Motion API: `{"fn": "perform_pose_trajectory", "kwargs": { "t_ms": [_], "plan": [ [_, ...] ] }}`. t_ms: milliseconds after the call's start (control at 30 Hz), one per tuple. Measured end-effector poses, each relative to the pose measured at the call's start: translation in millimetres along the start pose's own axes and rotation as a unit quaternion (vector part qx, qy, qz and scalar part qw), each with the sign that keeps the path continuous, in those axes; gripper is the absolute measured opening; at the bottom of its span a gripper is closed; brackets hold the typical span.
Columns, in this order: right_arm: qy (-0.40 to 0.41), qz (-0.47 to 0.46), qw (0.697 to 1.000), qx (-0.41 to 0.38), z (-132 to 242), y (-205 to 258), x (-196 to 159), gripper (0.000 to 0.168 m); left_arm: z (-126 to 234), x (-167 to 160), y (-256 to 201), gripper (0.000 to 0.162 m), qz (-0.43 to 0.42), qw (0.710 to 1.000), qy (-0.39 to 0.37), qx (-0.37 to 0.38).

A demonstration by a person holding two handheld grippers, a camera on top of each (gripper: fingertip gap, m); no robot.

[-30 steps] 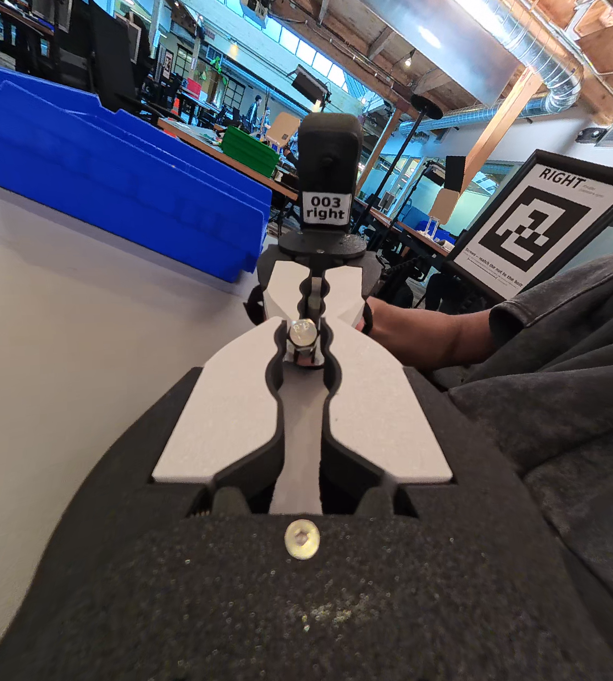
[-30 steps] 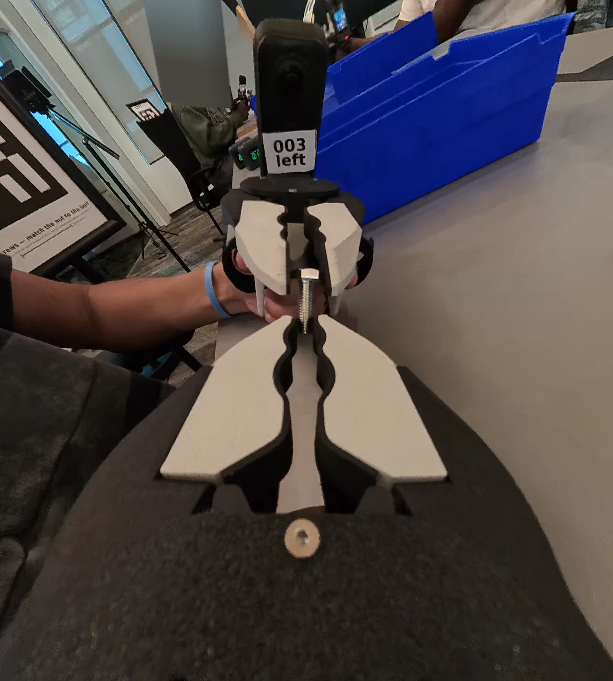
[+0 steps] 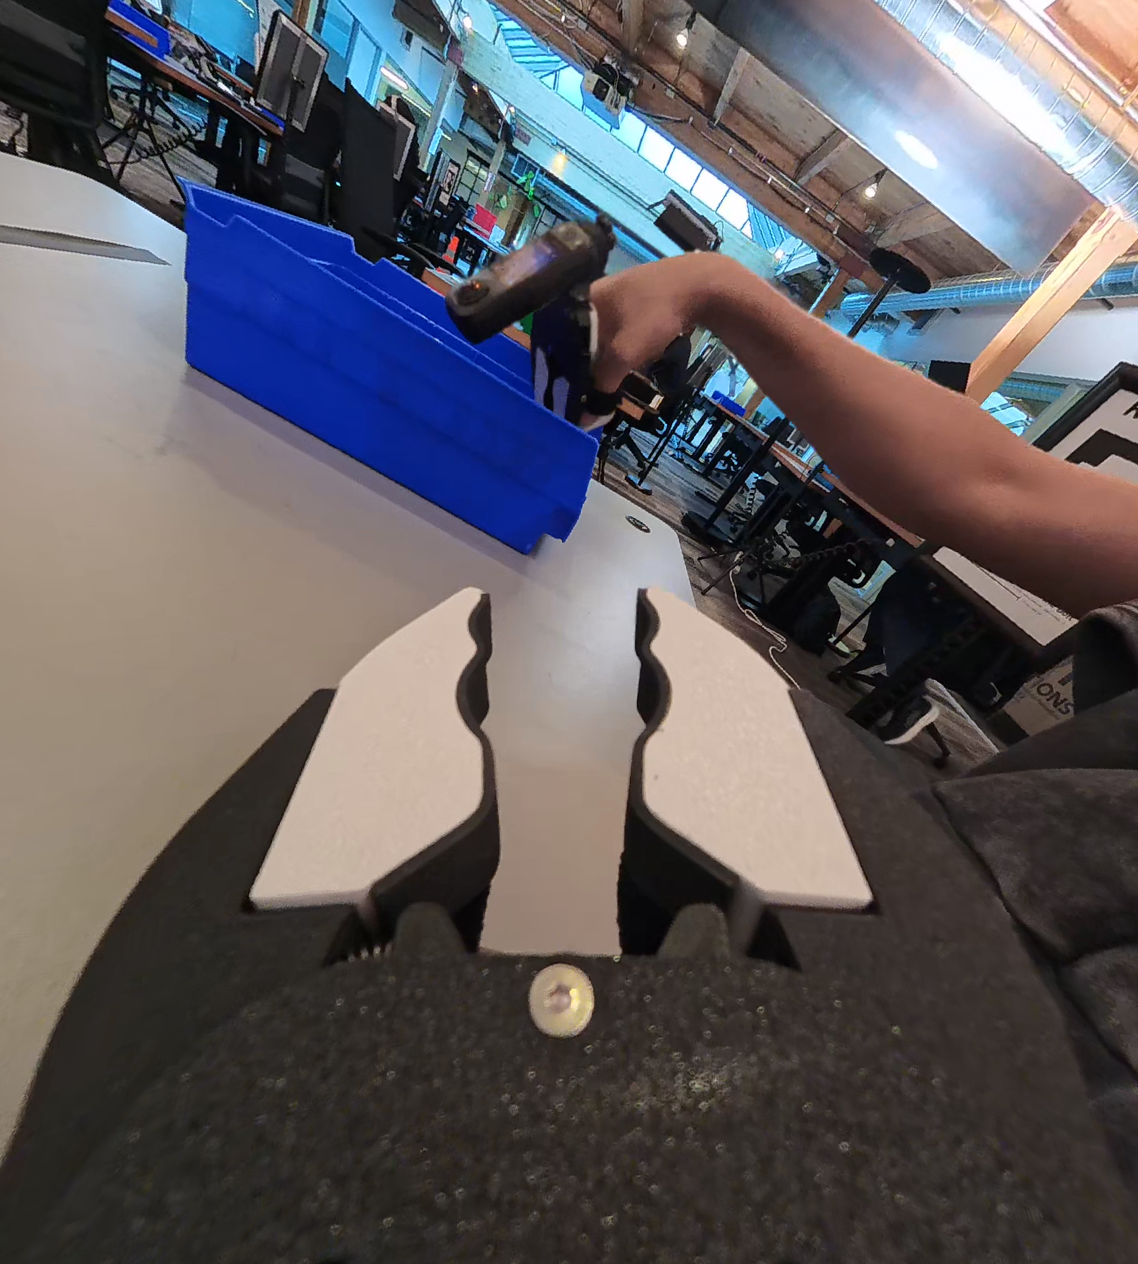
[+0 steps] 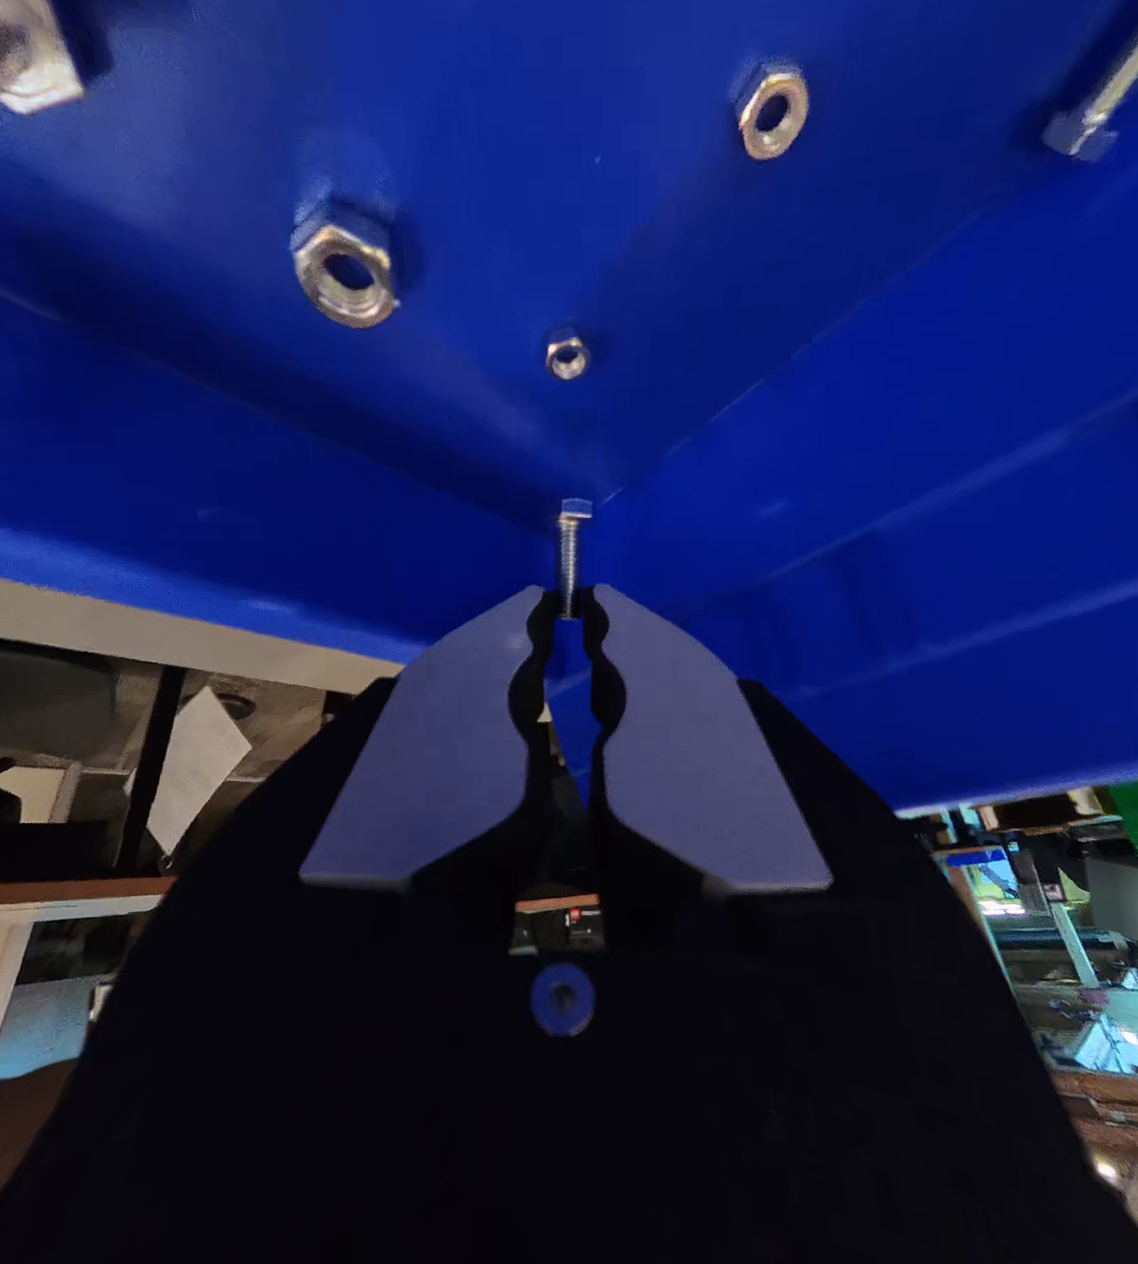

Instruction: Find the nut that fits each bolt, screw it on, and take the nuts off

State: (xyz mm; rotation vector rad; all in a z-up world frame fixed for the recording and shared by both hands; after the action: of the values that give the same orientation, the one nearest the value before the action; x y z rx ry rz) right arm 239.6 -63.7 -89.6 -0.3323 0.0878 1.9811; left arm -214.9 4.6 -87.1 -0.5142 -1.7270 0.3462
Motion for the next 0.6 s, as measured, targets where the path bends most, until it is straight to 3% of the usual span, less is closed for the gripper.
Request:
{"fn": "perform_pose_trajectory", "kwargs": {
  "t_ms": [100,200,267,333,433,533,600],
  "plan": [
    [-0.029,0.005,1.000,0.002,-9,-1,2,0.009,1,0,-1,0.040,-0.002,1.000,0.004,-0.002],
    [-0.068,0.002,0.998,-0.007,-4,-1,1,0.021,0,-1,-1,0.040,-0.002,1.000,0.009,-0.004],
    [-0.130,0.001,0.991,-0.036,16,3,-2,0.025,-1,-2,-2,0.040,-0.004,1.000,0.012,-0.004],
    [-0.247,-0.004,0.966,-0.076,48,17,-5,0.028,-1,-3,-3,0.040,-0.006,1.000,0.013,-0.003],
    [-0.468,-0.020,0.876,-0.112,94,57,-10,0.030,-1,-2,-1,0.040,-0.003,1.000,0.008,0.007],
    [-0.685,0.018,0.728,-0.011,109,130,2,0.030,1,-1,0,0.039,-0.007,1.000,-0.002,0.023],
    [-0.779,0.034,0.620,0.091,101,181,15,0.027,1,0,0,0.039,-0.022,0.998,0.002,0.052]
  ]
}}
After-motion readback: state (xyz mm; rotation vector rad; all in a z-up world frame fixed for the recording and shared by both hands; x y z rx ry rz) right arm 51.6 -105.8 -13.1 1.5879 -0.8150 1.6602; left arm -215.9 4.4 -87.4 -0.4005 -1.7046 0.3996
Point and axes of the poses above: each gripper's, where its closed fingertips meet, z back along the fingers, x out of its top, y = z × x across the jaws, the point moved 8 cm from there along z, back along the fingers, and after that the axes turned 14 degrees about -y, right-handed, at the moved point
